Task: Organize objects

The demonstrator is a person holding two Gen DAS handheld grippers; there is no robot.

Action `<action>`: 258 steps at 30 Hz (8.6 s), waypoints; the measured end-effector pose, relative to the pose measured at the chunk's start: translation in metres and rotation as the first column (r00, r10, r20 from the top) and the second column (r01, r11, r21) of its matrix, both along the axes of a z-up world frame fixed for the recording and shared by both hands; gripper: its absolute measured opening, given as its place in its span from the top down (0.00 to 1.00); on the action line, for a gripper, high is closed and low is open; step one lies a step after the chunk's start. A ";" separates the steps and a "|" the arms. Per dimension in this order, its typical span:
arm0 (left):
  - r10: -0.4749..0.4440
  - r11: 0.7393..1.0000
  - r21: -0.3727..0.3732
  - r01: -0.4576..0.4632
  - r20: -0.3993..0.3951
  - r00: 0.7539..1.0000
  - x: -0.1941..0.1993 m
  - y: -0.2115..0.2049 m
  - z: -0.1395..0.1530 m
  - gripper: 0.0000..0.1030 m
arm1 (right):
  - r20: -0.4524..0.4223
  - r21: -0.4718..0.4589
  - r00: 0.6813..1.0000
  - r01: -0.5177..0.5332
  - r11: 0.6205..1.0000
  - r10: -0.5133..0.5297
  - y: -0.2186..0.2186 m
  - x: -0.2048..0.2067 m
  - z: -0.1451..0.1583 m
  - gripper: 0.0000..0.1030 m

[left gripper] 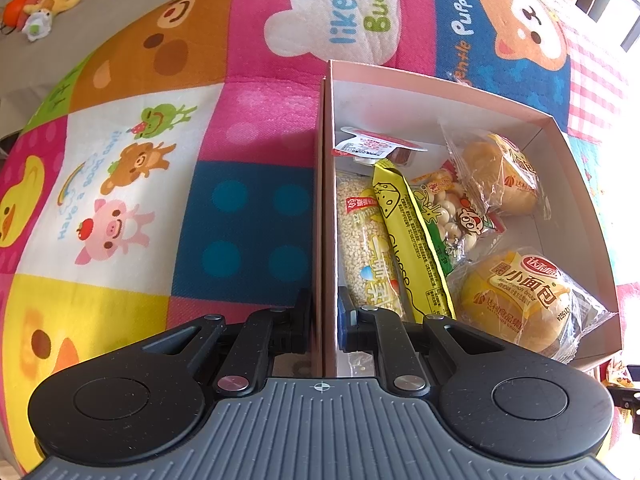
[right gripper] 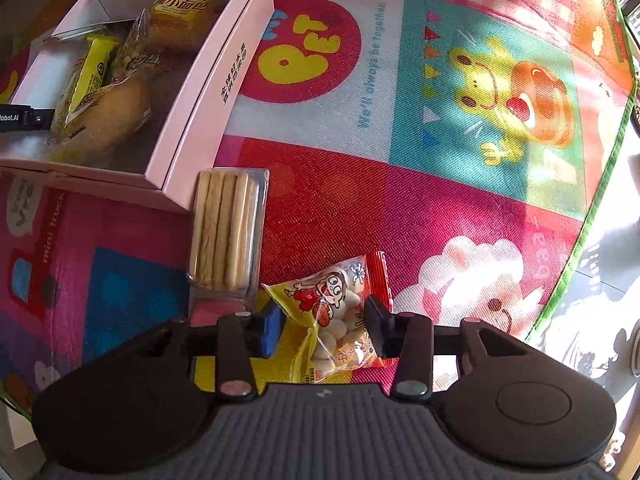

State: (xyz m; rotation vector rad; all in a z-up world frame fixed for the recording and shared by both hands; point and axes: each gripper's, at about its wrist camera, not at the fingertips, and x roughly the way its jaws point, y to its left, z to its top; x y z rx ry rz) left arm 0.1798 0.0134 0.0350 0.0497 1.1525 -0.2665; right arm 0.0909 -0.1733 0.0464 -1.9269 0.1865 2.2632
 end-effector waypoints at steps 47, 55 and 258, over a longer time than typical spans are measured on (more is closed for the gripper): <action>0.014 1.000 -0.018 -0.014 0.005 1.000 -0.002 0.003 -0.001 0.86 | -0.002 -0.102 0.999 -0.045 0.994 0.045 -0.049 -0.020 0.003 0.68; 0.017 1.000 -0.019 -0.017 0.004 1.000 -0.001 0.004 0.000 0.86 | 0.014 -0.151 0.999 -0.035 0.988 0.038 -0.051 -0.009 0.020 0.69; -0.050 0.999 -0.011 0.050 -0.035 0.998 0.007 0.010 -0.002 0.83 | -0.185 0.086 0.953 0.258 0.962 -0.239 -0.007 -0.013 0.118 0.24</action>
